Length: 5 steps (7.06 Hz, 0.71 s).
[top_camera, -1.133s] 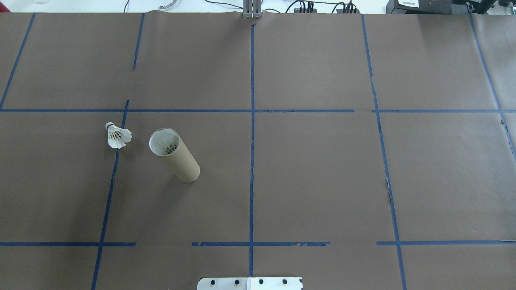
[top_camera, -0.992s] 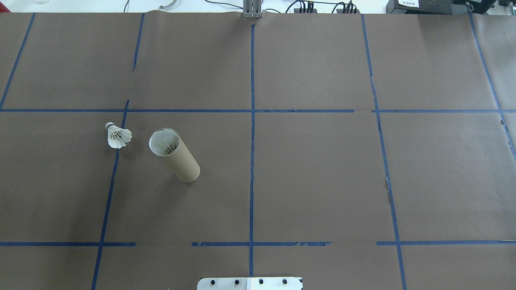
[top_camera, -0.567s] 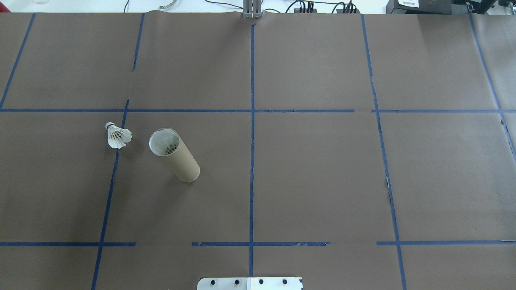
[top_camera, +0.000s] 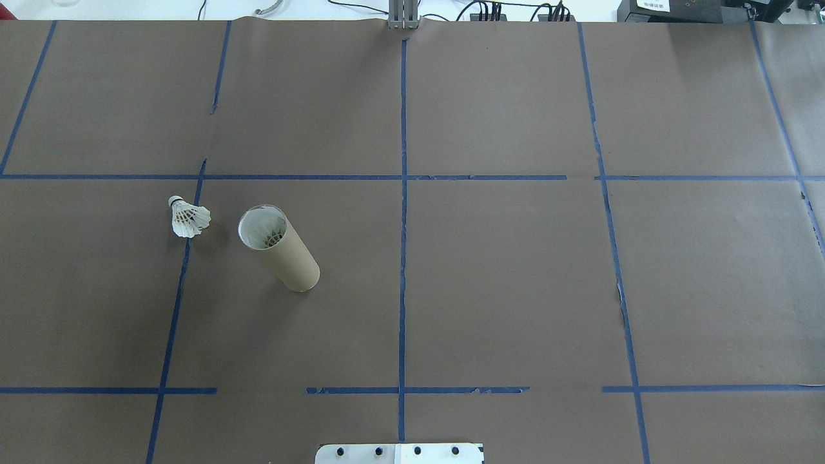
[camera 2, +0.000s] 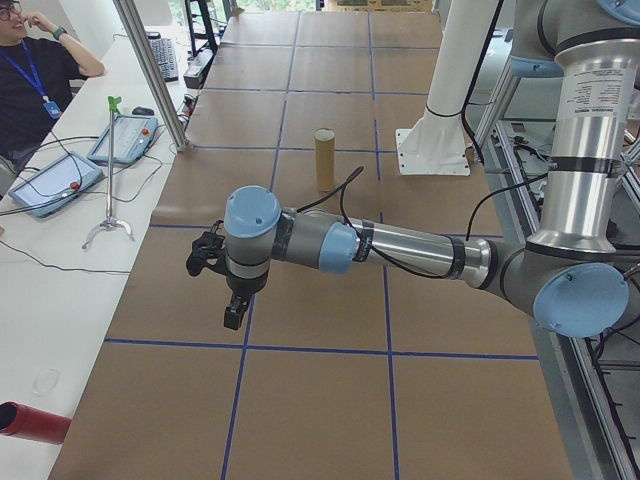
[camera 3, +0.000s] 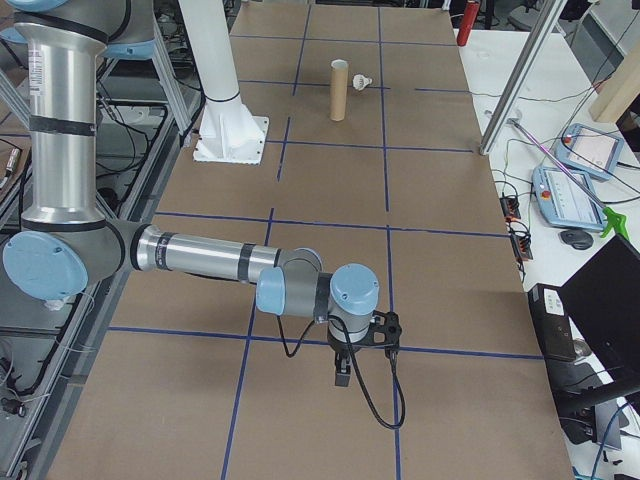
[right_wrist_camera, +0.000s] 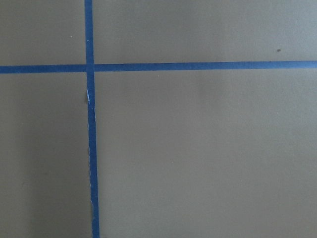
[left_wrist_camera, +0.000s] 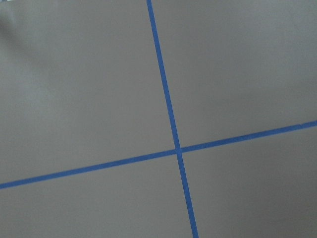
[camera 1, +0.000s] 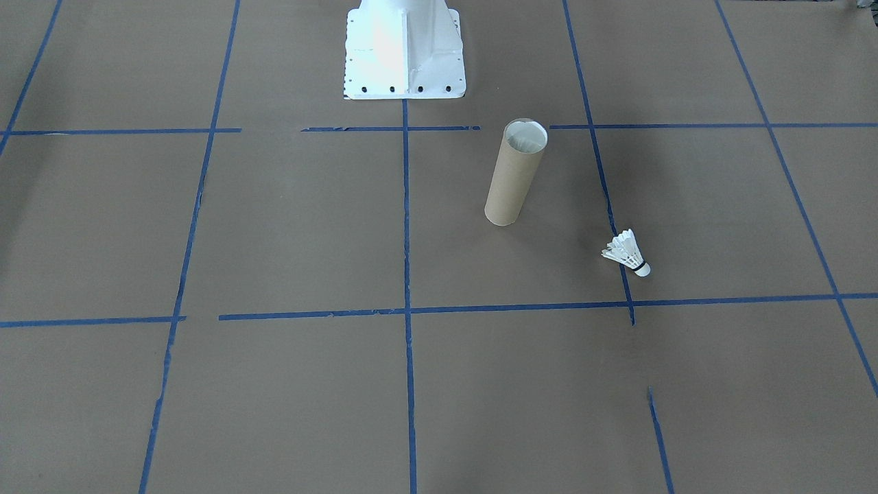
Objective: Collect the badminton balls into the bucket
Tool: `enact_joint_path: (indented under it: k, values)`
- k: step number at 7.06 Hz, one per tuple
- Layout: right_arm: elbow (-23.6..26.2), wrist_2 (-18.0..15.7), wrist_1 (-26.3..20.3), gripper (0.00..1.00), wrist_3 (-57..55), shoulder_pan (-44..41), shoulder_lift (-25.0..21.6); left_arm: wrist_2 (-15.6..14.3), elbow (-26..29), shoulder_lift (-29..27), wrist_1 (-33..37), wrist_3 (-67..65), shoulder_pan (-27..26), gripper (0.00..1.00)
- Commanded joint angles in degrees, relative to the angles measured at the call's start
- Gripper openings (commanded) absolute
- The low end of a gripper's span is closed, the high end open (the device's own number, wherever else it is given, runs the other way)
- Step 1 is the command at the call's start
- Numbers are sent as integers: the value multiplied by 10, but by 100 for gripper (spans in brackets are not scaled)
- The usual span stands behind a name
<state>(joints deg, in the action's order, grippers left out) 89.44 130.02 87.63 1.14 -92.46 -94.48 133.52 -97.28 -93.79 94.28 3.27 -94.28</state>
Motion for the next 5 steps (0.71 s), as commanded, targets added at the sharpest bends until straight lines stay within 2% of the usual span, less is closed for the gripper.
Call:
enact_joint_path:
  k: [1,3,4,5]
  values:
    - [0,0,0,100,0,0,-1,2,-4,-3,104,-167,21,100]
    - [0,0,0,100,0,0,0,-8,-8,4,219,-366,137,100]
    - [0,0,0,100,0,0,0,-8,-12,4,262,-455,167,100]
    - [0,0,0,100,0,0,0,-37,-19,4,299,-568,210,100]
